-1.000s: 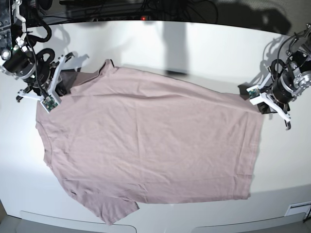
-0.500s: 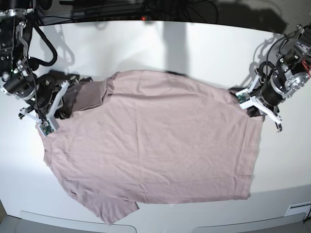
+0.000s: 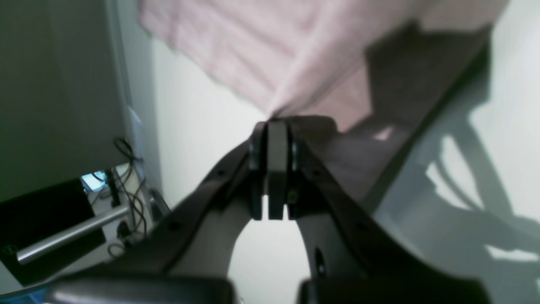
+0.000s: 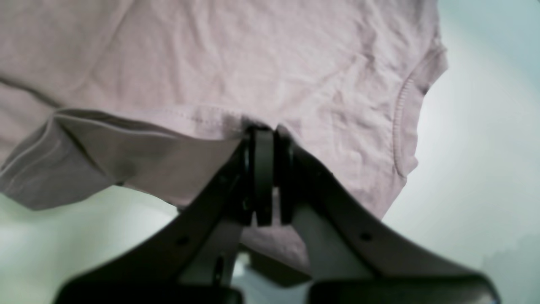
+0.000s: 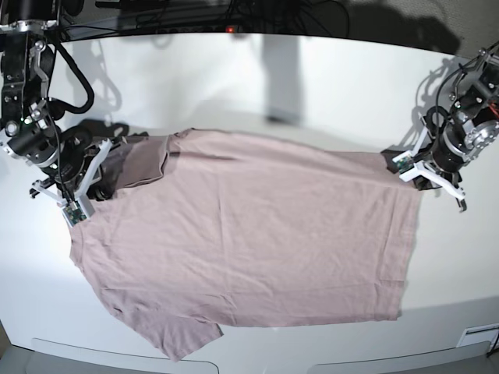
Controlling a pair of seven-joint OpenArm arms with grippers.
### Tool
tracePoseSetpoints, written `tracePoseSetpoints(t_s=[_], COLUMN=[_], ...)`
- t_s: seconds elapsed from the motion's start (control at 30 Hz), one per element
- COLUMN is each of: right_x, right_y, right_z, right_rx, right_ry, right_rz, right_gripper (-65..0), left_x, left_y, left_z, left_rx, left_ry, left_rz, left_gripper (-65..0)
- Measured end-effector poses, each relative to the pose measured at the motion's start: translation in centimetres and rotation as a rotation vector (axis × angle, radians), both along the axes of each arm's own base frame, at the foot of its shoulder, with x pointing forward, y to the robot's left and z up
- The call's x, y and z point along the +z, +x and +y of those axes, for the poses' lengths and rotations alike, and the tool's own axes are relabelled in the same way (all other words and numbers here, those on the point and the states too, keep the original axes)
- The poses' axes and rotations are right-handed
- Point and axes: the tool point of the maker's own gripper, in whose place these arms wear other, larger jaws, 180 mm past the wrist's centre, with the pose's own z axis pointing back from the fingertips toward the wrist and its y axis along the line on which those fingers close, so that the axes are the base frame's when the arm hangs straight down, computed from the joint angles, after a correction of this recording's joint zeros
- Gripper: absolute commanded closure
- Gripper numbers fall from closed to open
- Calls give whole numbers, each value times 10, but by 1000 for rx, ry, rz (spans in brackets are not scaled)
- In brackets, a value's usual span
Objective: Fold the T-shirt properly
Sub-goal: 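Lift the shirt edge with both grippers and pull it toward the robot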
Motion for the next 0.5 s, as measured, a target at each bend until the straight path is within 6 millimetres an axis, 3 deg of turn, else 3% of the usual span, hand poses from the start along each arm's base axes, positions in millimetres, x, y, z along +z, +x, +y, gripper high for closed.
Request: tracePoseSetpoints(t_s=[0.17,0.5], right_x=[-20,-16], right_y=[5,44], right_z=[-19,-40], right_rx=[-58,-105], right_ry=[7,38], right_rz=[52,36], right_gripper=[0,0], left_x=[-2,1], left_y=[3,6], left_z=[4,3], left_rx=[7,5], left_ry=[-20,-29], left_rz=[-26,-44], left_gripper=[0,0])
